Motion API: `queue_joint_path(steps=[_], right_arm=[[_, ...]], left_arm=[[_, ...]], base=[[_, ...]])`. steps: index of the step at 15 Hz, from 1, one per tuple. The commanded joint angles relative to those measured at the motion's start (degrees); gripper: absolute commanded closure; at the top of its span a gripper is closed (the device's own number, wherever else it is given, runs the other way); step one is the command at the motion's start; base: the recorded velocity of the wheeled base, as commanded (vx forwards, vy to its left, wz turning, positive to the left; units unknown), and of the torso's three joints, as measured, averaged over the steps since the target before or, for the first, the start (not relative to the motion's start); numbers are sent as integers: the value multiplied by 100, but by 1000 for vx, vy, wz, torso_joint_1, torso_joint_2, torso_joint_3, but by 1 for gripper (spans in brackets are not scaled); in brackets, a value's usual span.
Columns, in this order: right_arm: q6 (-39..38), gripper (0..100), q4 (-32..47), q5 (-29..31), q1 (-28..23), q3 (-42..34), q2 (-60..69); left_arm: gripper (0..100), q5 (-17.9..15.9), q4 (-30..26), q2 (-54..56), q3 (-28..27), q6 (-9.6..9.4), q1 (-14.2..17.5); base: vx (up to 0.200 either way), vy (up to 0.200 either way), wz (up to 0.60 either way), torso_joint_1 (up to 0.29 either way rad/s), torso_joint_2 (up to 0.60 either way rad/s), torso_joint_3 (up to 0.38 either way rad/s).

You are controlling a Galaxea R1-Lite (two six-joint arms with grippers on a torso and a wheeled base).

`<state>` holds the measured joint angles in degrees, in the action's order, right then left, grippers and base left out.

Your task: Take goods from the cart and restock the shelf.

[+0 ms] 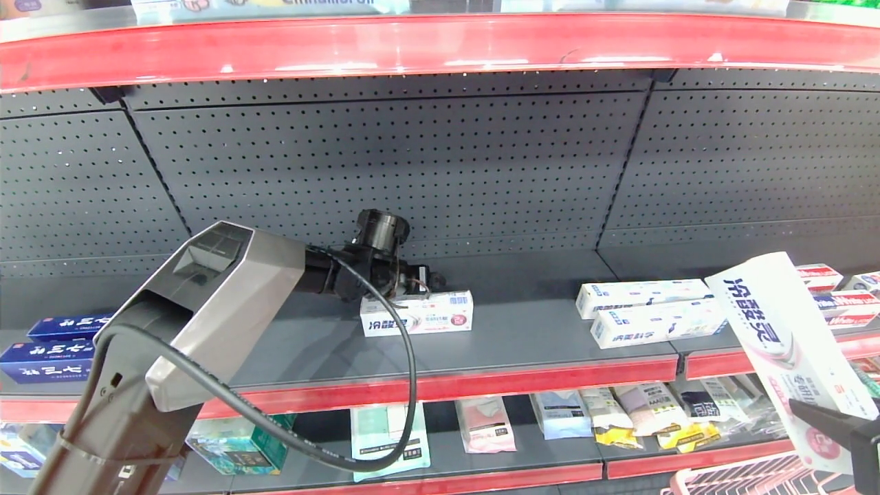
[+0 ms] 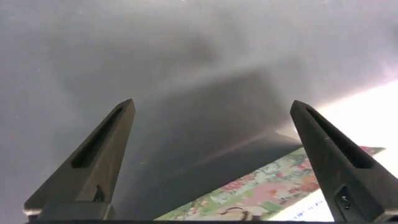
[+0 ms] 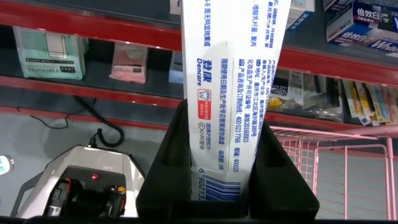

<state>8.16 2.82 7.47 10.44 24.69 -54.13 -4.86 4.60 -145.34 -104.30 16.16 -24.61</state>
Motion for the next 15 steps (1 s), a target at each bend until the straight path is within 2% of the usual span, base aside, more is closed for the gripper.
queue_joint_path(steps=[1, 5, 9, 12, 15], right_arm=[[2, 100, 0, 0, 2, -8, -19], [-7, 100, 0, -44, 2, -34, -45], [-7, 100, -9, -44, 2, -34, -45], [-7, 100, -9, -44, -6, -25, -45], [-7, 100, -9, -44, -6, -25, -37]], left_arm=[[0, -15, 15, 32, -11, -8, 9], [0, -261, 15, 128, -2, -52, 9], [0, -261, 6, 146, 59, -61, 9], [0, -349, -38, 207, 270, -289, 9], [0, -595, -20, 348, 516, -351, 9]], base=[[0, 0, 0, 0, 0, 0], [0, 0, 0, 0, 0, 0], [0, 0, 0, 0, 0, 0], [0, 0, 0, 0, 0, 0], [0, 0, 0, 0, 0, 0]])
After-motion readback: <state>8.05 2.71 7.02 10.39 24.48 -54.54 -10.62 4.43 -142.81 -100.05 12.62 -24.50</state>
